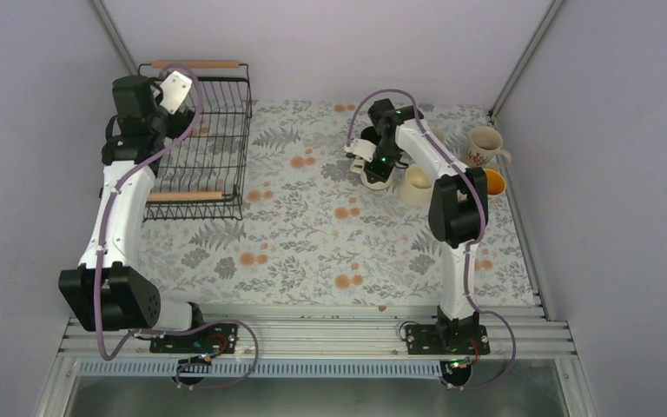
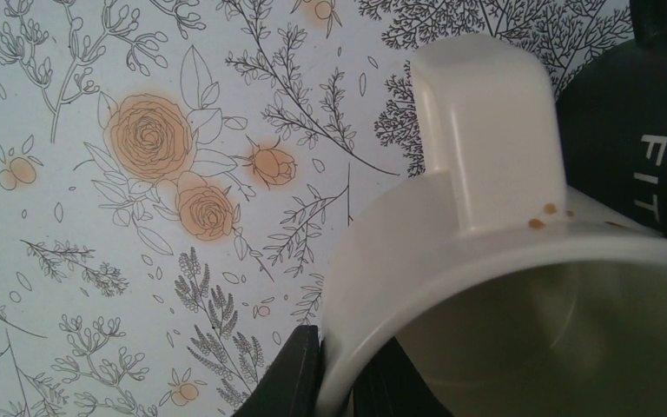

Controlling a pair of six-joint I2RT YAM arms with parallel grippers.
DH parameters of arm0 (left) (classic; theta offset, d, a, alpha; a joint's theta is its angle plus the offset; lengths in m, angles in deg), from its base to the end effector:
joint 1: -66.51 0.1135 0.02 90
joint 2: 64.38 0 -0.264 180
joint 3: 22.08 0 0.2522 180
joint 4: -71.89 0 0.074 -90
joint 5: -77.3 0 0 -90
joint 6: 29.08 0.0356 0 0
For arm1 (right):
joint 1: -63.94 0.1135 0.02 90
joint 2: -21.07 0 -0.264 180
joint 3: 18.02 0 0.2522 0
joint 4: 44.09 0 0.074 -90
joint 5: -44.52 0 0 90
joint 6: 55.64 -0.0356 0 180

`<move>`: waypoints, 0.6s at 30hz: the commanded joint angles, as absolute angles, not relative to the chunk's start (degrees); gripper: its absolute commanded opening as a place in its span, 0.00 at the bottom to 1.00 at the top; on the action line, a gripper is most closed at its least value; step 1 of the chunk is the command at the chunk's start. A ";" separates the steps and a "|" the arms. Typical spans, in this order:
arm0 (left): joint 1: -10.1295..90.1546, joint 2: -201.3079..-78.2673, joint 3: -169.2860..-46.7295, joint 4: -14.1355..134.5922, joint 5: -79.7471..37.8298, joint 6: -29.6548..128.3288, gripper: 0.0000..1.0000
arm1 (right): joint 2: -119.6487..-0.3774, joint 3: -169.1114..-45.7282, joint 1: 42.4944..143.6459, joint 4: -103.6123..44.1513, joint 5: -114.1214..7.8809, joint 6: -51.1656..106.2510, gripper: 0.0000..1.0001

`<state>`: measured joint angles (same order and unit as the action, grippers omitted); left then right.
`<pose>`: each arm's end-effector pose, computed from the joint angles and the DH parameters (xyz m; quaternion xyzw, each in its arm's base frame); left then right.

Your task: Unload the cups from the dish rack

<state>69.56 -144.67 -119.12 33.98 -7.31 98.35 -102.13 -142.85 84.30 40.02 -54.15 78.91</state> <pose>0.3184 0.0203 0.4069 0.2181 0.7951 0.2317 0.5163 0.4022 0.1550 0.2333 -0.5381 0.8369 0.0600 0.0797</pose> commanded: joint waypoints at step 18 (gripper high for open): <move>71.71 -137.72 -107.10 42.73 -5.90 78.98 1.00 | -102.60 -137.74 85.54 34.90 -59.33 76.27 0.04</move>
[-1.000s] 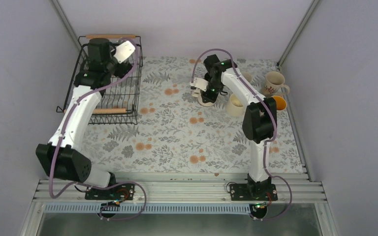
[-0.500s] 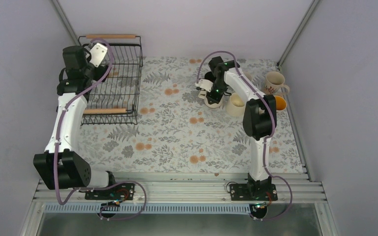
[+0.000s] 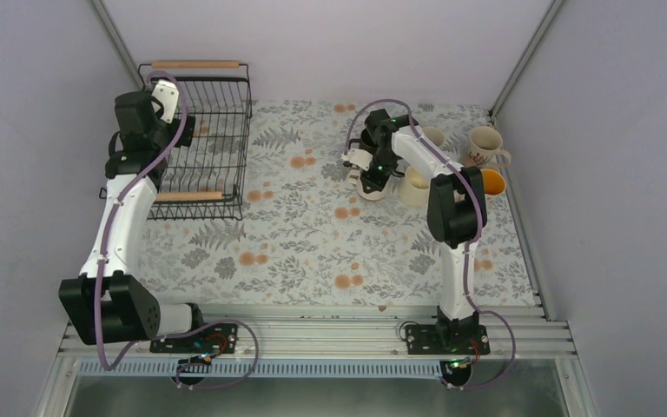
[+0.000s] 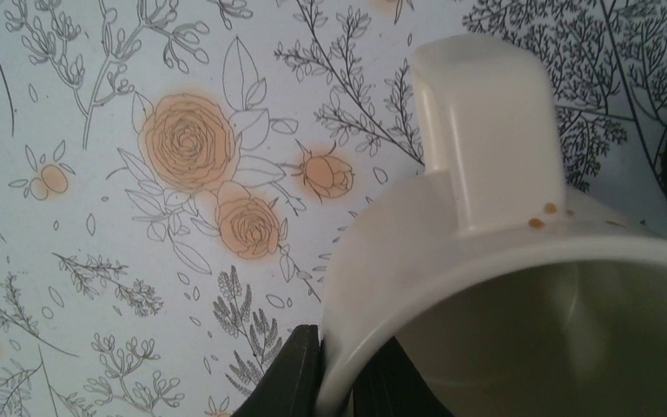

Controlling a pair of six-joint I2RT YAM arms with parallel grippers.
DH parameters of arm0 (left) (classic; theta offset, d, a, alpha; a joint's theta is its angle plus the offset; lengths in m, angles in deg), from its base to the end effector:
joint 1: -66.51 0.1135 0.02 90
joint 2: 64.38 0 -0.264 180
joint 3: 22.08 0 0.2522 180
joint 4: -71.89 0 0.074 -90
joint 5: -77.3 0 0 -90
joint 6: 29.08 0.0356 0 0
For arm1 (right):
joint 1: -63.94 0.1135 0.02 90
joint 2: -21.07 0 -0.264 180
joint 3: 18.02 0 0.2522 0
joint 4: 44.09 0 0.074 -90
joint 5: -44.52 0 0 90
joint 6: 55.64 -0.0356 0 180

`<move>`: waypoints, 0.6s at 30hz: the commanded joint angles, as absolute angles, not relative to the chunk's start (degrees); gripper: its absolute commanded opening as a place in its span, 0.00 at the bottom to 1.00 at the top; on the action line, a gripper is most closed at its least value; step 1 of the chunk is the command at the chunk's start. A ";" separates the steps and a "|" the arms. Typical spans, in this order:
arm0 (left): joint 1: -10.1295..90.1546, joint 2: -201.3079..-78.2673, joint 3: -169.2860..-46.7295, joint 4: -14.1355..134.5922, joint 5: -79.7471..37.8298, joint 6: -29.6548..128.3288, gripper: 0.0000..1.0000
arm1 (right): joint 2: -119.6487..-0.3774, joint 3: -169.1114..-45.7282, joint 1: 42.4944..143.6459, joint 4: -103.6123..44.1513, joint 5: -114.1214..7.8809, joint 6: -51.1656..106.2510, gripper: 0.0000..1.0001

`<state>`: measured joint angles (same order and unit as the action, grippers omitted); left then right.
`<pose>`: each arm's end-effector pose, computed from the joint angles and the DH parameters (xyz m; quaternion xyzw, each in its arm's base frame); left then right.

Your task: Unload the cups from the dish rack

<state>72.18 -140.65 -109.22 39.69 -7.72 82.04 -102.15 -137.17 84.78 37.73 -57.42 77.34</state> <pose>0.3052 0.0334 0.3777 0.0866 0.8208 0.1654 0.5399 0.3936 0.1577 0.2079 -0.5285 0.8418 0.0952 0.0550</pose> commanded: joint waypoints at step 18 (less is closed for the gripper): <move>71.50 -130.86 -99.65 43.92 -10.72 78.74 1.00 | -92.82 -136.14 85.58 35.68 -58.79 74.17 0.40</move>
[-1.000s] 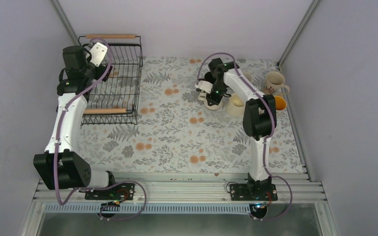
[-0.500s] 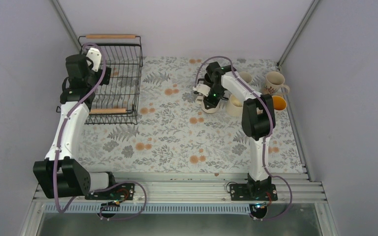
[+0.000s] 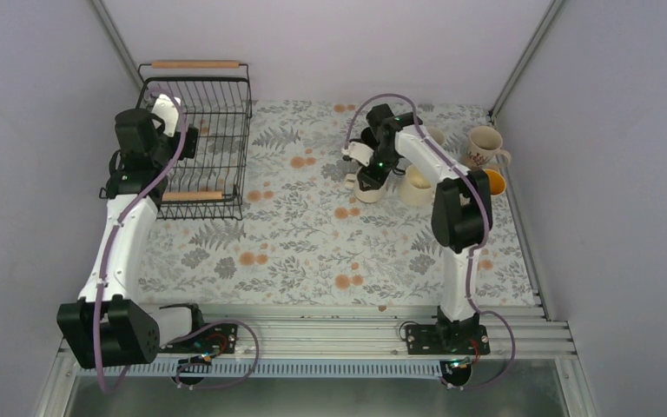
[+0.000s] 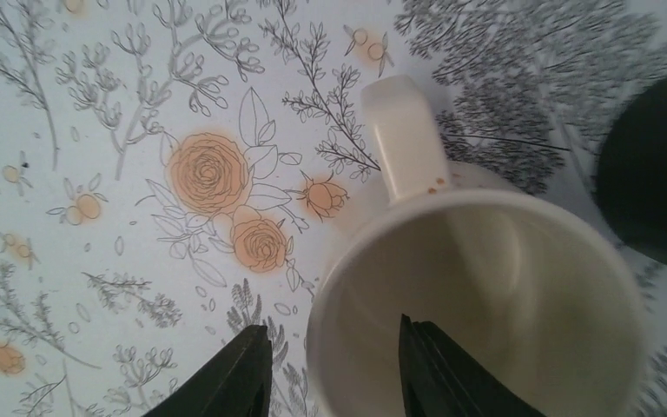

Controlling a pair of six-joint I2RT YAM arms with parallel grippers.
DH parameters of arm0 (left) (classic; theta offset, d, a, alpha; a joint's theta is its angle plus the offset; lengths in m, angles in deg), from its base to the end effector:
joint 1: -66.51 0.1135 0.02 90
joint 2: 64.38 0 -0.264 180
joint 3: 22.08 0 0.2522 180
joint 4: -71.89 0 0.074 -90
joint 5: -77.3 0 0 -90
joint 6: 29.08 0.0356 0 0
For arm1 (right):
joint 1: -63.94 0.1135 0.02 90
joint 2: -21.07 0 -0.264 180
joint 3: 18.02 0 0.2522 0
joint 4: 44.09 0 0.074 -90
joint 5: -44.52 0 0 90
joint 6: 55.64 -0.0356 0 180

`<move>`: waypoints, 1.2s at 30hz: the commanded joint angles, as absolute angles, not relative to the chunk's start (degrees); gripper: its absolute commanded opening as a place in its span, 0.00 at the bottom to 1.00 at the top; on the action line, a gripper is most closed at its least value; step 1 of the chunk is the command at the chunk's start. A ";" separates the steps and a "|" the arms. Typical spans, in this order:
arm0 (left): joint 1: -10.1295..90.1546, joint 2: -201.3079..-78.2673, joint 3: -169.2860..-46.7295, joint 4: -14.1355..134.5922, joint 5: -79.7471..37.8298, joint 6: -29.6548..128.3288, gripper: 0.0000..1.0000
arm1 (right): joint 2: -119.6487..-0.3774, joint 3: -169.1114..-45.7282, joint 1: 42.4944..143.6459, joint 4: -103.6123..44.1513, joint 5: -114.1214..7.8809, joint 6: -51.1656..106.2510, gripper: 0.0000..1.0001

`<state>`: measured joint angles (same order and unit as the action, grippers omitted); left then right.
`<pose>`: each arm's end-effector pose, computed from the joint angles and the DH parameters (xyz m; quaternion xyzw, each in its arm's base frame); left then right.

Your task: Unload the cups from the dish rack

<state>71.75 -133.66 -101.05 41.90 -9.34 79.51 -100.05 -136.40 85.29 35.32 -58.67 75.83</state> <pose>0.2766 0.0275 0.3649 0.0787 0.8167 0.1415 0.5539 0.3912 0.1616 0.2198 -0.5232 0.8417 0.1009 0.0870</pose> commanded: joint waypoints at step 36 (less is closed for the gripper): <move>71.77 -88.53 -64.90 45.16 -19.88 70.60 1.00 | -19.10 -67.62 74.84 -14.92 -62.10 51.31 1.00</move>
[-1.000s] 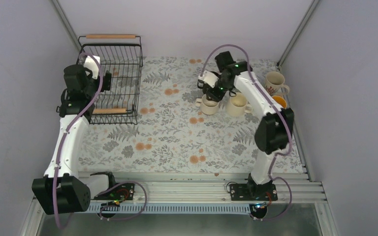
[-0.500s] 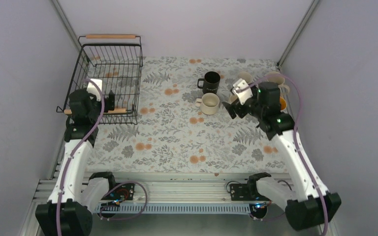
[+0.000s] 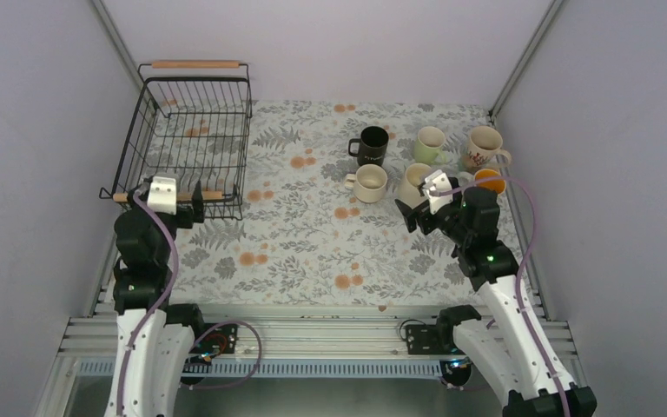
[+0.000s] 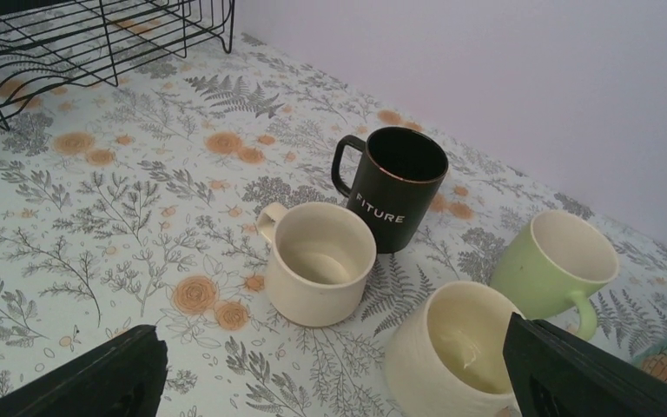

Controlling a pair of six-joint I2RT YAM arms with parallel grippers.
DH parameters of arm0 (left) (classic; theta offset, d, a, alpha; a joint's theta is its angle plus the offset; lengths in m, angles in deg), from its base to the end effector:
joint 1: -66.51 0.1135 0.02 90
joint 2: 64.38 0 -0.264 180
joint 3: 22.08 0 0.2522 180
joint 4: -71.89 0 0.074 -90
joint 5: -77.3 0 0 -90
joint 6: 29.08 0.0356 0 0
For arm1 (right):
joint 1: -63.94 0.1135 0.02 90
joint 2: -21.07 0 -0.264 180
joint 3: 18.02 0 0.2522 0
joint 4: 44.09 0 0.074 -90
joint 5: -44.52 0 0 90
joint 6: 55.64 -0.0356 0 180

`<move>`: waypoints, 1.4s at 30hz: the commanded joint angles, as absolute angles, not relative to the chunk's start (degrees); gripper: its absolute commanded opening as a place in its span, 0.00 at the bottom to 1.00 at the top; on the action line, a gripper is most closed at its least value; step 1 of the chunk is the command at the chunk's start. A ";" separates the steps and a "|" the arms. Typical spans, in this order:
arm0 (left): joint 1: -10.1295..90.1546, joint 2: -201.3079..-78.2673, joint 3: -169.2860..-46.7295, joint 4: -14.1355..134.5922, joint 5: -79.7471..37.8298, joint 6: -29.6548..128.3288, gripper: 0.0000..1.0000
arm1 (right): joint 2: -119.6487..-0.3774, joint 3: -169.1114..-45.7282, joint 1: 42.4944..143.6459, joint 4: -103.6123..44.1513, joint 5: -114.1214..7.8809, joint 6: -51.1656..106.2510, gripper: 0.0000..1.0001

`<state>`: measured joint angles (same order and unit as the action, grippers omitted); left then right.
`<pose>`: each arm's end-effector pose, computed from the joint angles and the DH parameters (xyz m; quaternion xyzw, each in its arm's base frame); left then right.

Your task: Unload the cups from the dish rack

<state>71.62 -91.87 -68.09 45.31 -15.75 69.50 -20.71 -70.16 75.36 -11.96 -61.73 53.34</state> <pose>0.1331 0.0100 0.3001 0.0403 0.7539 0.0582 0.6532 0.1663 0.0438 0.2946 -0.2914 0.7701 0.0802 0.5617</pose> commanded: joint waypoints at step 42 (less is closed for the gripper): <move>71.96 -80.74 -54.13 48.86 -3.16 63.26 1.00 | -15.69 -65.48 70.05 -17.36 -60.22 50.13 1.00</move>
